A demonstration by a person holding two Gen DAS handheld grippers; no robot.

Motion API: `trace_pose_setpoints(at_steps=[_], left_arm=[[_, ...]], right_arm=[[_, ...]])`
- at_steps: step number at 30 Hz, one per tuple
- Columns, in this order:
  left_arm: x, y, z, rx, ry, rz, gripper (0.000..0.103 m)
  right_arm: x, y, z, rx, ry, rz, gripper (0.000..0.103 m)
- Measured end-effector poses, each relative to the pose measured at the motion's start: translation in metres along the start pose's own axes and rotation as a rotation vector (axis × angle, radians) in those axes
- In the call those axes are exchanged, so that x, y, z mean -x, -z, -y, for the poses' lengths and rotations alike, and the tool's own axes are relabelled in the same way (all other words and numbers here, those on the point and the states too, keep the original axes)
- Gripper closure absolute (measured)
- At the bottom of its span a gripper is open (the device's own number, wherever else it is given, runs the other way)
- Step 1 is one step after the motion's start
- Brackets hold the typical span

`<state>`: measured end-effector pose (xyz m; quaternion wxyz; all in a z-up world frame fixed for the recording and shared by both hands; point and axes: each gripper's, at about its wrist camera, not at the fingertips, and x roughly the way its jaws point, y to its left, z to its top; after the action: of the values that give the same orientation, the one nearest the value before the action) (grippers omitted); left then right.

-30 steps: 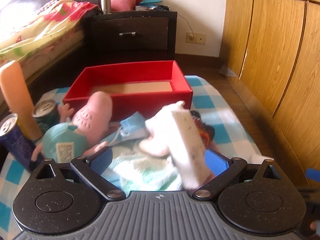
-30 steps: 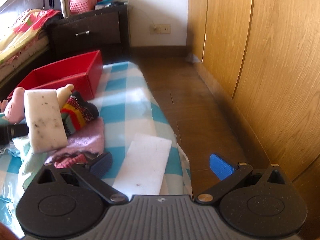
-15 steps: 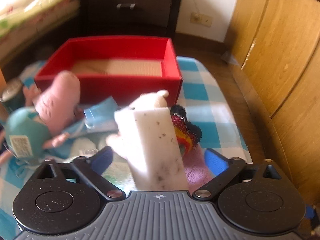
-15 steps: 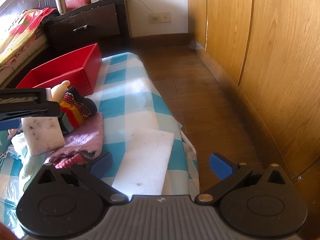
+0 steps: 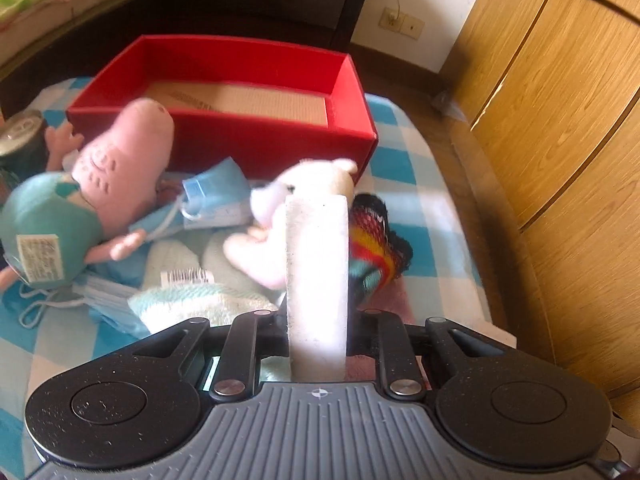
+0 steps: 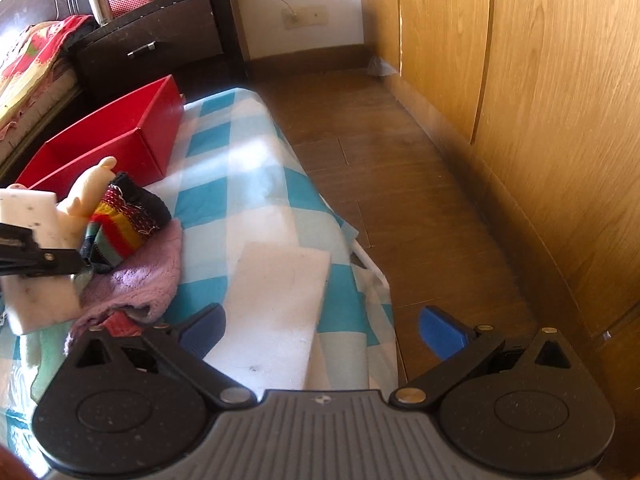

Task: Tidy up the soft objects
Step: 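Close the right gripper on the flat white foam pad while the left gripper lifts the block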

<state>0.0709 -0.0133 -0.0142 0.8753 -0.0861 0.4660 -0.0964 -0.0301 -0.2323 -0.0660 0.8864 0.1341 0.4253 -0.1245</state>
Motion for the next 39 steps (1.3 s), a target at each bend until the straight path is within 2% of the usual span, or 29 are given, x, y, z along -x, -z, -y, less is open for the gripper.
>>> trace_pose_setpoints(at_steps=[4, 9, 13, 15, 16, 17, 22, 31, 39], left_arm=[[0.012, -0.003, -0.001, -0.027, 0.010, 0.032, 0.084], [0.016, -0.003, 0.000, -0.031, 0.034, 0.041, 0.084], [0.017, 0.001, 0.000, -0.042, 0.044, 0.041, 0.084], [0.017, 0.003, -0.001, -0.051, 0.043, 0.042, 0.084], [0.016, 0.003, -0.003, -0.056, 0.040, 0.041, 0.084], [0.017, 0.004, -0.003, -0.059, 0.039, 0.039, 0.084], [0.017, 0.005, -0.003, -0.062, 0.032, 0.041, 0.084], [0.024, 0.005, 0.001, -0.091, 0.025, 0.075, 0.083], [0.035, 0.004, 0.004, -0.127, -0.006, 0.125, 0.082]], right_arm=[[-0.002, -0.004, -0.003, -0.006, 0.025, 0.007, 0.019], [-0.007, -0.006, -0.011, -0.026, -0.012, -0.024, 0.019], [-0.016, -0.004, -0.031, 0.078, 0.051, -0.035, 0.021], [-0.022, -0.002, -0.031, 0.057, 0.026, -0.073, 0.033], [-0.024, -0.001, -0.029, 0.041, 0.008, -0.094, 0.047], [-0.025, 0.000, -0.027, 0.022, -0.015, -0.106, 0.053], [-0.024, -0.001, -0.019, -0.035, -0.063, -0.126, 0.066], [-0.011, -0.009, -0.003, -0.115, -0.150, -0.120, 0.069], [0.010, -0.018, -0.011, -0.107, -0.196, -0.062, 0.070]])
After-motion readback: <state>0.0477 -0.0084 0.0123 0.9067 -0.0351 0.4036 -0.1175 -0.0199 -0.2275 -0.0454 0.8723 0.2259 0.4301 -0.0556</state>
